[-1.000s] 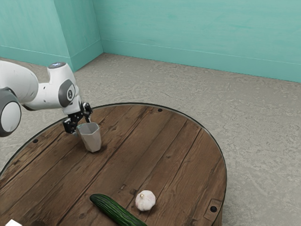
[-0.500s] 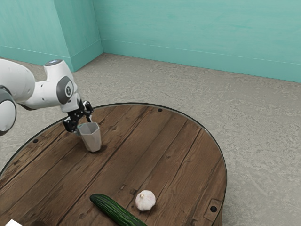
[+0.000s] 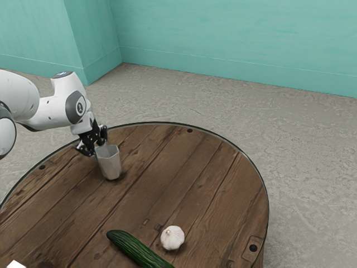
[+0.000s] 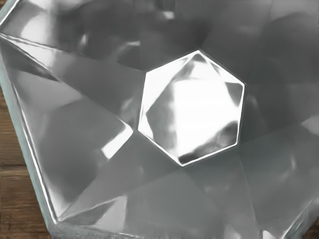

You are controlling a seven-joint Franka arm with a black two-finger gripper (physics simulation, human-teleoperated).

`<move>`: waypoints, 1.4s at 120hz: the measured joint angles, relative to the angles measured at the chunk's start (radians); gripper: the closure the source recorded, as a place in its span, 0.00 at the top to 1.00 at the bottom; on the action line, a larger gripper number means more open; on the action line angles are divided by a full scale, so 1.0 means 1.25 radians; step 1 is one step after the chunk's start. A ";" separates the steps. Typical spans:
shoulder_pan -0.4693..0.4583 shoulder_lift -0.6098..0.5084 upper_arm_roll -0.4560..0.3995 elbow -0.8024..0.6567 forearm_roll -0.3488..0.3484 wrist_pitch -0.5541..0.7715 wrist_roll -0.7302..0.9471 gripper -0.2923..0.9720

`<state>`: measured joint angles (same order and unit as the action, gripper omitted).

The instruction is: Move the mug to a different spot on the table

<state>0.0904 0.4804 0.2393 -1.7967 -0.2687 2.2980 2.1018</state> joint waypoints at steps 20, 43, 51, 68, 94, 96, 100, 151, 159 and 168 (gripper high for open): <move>0.002 0.000 0.000 0.000 -0.004 0.004 -0.002 0.29; 0.009 -0.025 0.003 0.003 -0.014 0.001 -0.006 0.22; 0.018 -0.035 0.005 0.003 -0.028 -0.006 -0.006 0.21; 0.021 -0.047 0.008 -0.002 -0.085 -0.049 -0.002 0.20; 0.006 -0.077 0.007 -0.077 -0.186 -0.104 0.033 0.19; 0.005 -0.077 0.007 -0.079 -0.195 -0.107 0.038 0.19; 0.000 -0.076 0.006 -0.084 -0.213 -0.111 0.048 0.19; -0.049 -0.077 0.004 -0.182 -0.281 -0.091 0.125 0.19; -0.051 -0.078 0.004 -0.184 -0.280 -0.082 0.130 0.19; -0.051 -0.081 0.004 -0.184 -0.268 -0.079 0.130 0.30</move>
<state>0.0263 0.3793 0.2438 -2.0270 -0.6035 2.1998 2.2640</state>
